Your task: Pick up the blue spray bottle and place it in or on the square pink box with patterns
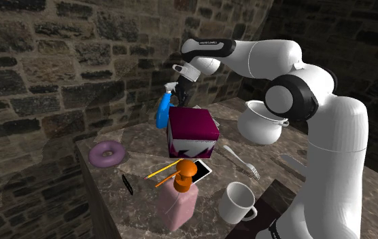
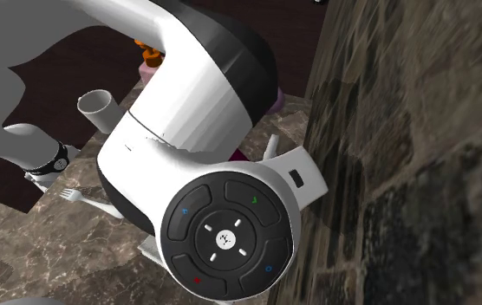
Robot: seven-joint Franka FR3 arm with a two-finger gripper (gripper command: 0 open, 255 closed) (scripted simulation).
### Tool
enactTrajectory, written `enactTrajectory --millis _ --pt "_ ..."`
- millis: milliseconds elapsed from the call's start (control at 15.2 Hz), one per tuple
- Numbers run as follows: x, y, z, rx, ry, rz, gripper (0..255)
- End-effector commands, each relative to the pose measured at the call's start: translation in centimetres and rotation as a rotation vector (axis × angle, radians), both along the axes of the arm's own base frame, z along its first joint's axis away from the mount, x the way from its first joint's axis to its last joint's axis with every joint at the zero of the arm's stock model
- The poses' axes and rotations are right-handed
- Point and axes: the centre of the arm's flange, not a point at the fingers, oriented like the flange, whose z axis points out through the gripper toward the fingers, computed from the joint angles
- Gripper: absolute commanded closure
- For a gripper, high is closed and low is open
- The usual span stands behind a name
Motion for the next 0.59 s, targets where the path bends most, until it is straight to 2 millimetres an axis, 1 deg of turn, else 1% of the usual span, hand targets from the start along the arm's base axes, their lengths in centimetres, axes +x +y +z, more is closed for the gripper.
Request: enactTrajectory --millis 0,66,132,528 --pt "-0.01 0.12 -0.08 0.001 0.002 0.002 0" --pt "-0.01 0.12 -0.08 0.001 0.002 0.002 0" --pt "0.0 0.09 -0.08 0.001 0.002 0.002 255" --pt "0.01 0.09 -0.09 0.001 0.002 0.002 255"
